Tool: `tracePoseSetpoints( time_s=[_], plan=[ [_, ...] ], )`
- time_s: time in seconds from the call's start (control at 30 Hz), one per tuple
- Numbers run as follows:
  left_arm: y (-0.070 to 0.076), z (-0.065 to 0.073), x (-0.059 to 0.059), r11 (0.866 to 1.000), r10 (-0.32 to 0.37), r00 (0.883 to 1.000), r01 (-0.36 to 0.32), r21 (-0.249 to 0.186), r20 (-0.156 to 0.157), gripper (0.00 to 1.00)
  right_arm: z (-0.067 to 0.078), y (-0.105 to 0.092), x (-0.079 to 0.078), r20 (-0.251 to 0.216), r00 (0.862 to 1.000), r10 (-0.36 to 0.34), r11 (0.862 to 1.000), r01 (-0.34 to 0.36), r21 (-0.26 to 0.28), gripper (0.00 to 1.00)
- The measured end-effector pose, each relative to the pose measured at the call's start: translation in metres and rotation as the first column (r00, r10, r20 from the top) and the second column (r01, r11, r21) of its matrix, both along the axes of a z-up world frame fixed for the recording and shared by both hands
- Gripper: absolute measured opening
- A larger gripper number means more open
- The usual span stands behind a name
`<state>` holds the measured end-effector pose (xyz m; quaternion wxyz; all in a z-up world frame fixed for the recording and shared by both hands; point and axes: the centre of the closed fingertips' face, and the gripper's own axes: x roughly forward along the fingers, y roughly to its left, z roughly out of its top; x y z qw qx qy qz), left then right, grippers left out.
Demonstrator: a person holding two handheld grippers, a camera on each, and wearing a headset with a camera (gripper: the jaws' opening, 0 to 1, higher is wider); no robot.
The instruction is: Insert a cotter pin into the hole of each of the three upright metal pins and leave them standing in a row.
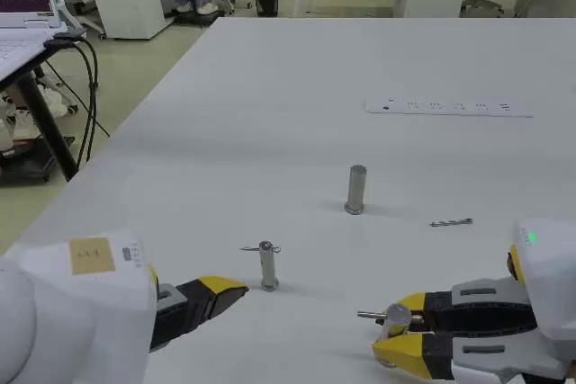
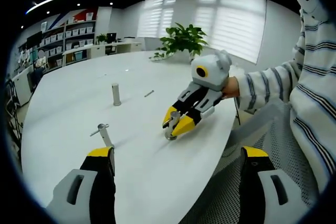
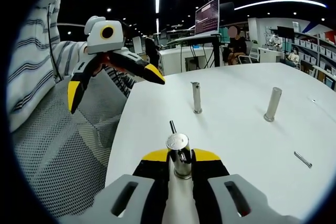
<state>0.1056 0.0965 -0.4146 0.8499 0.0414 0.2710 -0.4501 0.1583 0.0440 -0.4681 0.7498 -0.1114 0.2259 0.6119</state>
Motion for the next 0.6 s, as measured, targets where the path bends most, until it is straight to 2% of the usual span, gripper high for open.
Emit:
tracePoseSetpoints(
  time_s=[0.03,0.07,0.27,0.37,0.6],
  plan=[
    [0.001,0.000,0.000,1.000,0.000,1.000,0.000,0.002,0.000,0.98,0.000,0.000,0.000,0.010,1.000,0.001,1.000,-0.001,-0.003,0.10],
    [0.001,-0.001,0.000,1.000,0.002,1.000,-0.002,0.006,0.000,0.98,0.001,0.000,0.000,0.050,0.999,0.012,1.000,-0.011,-0.017,0.10],
    [0.005,-0.002,0.001,1.000,0.019,1.000,-0.019,0.009,-0.006,0.98,0.002,0.001,0.005,0.087,0.996,-0.009,0.999,0.012,-0.037,0.08],
    [0.009,-0.003,0.004,0.999,0.041,0.999,-0.041,0.014,-0.005,0.99,0.003,0.002,0.012,0.094,0.995,-0.025,0.999,0.029,-0.035,0.08],
    [0.010,-0.004,0.002,0.999,0.041,0.999,-0.041,0.017,-0.011,0.99,0.017,0.011,0.036,0.085,0.992,-0.089,0.996,0.088,0.019,0.08]
  ],
)
